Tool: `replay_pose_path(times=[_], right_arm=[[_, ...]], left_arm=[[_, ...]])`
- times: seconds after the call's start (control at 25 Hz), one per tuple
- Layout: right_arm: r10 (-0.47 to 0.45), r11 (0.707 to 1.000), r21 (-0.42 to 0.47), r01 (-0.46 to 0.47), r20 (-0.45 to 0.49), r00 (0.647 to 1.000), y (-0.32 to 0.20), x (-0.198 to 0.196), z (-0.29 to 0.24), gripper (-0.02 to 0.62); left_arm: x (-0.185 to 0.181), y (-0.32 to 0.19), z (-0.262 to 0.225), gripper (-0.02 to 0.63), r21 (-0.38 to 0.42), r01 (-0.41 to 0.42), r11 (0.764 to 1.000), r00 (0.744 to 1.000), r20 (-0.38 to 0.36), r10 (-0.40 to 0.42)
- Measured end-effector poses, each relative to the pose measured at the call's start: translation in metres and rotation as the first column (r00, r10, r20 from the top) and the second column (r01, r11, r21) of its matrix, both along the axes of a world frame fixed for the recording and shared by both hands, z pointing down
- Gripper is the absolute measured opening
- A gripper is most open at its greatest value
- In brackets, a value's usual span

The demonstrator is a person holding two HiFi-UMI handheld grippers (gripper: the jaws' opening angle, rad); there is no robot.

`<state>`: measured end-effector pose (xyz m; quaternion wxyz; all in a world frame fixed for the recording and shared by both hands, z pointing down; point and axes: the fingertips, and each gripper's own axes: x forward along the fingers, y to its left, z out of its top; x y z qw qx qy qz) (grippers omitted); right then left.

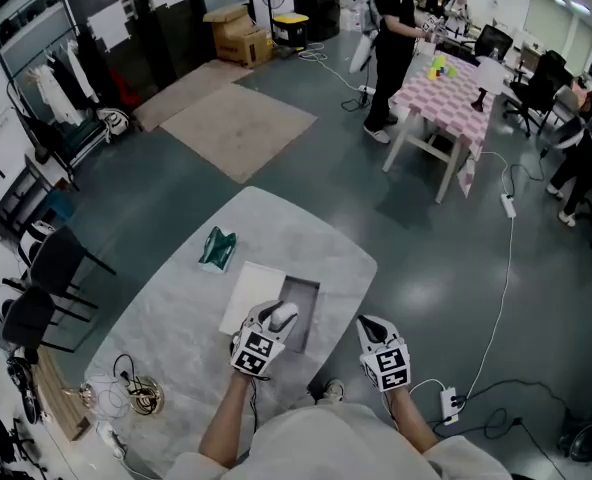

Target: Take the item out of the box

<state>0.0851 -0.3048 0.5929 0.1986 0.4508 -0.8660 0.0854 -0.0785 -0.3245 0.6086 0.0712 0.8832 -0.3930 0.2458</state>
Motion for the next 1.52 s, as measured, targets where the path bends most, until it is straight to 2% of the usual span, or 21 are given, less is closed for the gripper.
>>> replay_pose_path(times=[0.44, 0.92, 1.52], right_arm=[[0.019, 0.996, 0.087, -0.02, 0.009, 1.0, -0.028, 0.008, -0.033, 0.002], [0.044, 0.992, 0.122, -0.044, 0.007, 0.999, -0.043, 0.012, -0.044, 0.0], [0.033, 0.991, 0.127, -0.032, -0.006, 0.999, -0.051, 0.012, -0.047, 0.0]], left_arm=[[-0.01, -0.015, -0.02, 0.179, 0.01, 0.099, 0.995, 0.985, -0.141, -0.096], [-0.014, -0.037, -0.036, 0.179, 0.03, 0.126, 0.992, 0.974, -0.192, -0.118], [-0.013, -0.046, -0.043, 0.179, 0.029, 0.125, 0.992, 0.971, -0.21, -0.116]])
